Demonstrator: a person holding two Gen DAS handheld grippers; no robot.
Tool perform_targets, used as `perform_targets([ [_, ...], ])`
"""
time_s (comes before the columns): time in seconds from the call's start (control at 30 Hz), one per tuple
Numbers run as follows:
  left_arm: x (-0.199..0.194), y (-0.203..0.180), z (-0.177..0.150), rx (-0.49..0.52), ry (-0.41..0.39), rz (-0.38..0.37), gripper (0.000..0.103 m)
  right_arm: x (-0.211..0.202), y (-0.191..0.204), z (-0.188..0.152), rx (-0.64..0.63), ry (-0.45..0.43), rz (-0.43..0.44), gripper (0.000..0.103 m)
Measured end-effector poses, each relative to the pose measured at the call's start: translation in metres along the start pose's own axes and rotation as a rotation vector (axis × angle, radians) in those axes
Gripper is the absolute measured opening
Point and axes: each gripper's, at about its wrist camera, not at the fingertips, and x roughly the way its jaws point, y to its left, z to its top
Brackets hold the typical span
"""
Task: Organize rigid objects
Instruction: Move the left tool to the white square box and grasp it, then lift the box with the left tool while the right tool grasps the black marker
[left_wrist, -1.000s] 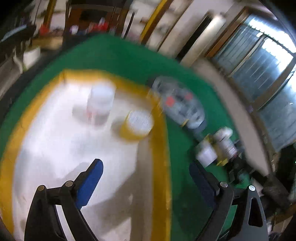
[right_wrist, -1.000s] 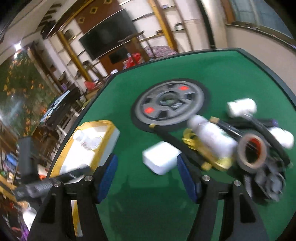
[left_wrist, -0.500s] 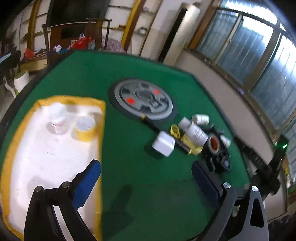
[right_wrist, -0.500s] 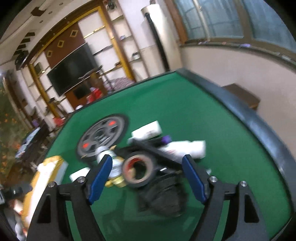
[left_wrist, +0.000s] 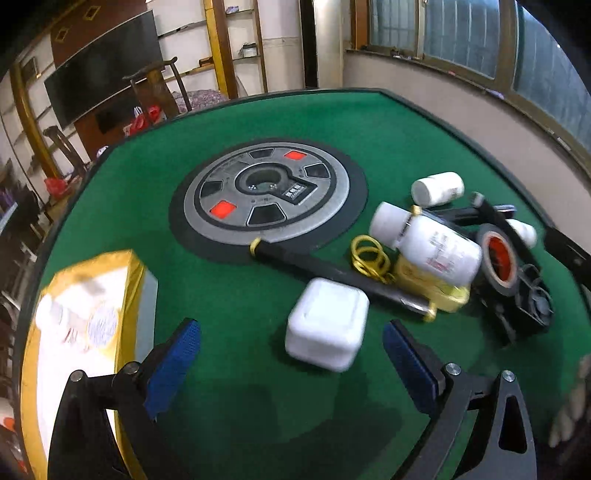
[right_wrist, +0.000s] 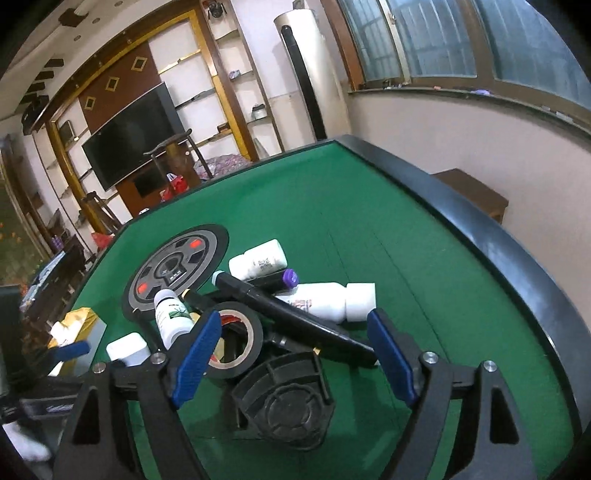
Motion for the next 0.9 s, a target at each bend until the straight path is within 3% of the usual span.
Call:
perform_targets([
  [0.17, 0.017, -0.005, 0.003, 0.0, 0.0, -0.008, 0.098, 0.004, -0.015, 0.001, 0.069, 0.029, 0.036, 0.081],
  [0.23, 0.023, -0.01, 0.001, 0.015, 0.021, -0.011, 0.089, 0.001, -0.022, 0.0, 0.1, 0.032, 0.048, 0.081],
  [0.37, 0.021, -0.011, -0.002, -0.02, 0.031, -0.069, 0.051, 0.005, -0.028, 0.0, 0.136, 0.045, 0.052, 0.081],
  [0.43, 0.016, -0.01, -0.004, -0.04, 0.024, -0.063, 0.051, 0.006, -0.027, 0.0, 0.128, 0.05, 0.046, 0.081],
  [0.7, -0.048, 0.009, -0.025, -0.176, -0.061, -0.224, 0.051, 0.011, -0.021, -0.002, 0.11, 0.061, 0.013, 0.081],
  [0.9, -0.101, 0.023, -0.056, -0.271, -0.149, -0.291, 0.051, 0.015, -0.017, -0.003, 0.09, 0.07, -0.014, 0.081],
])
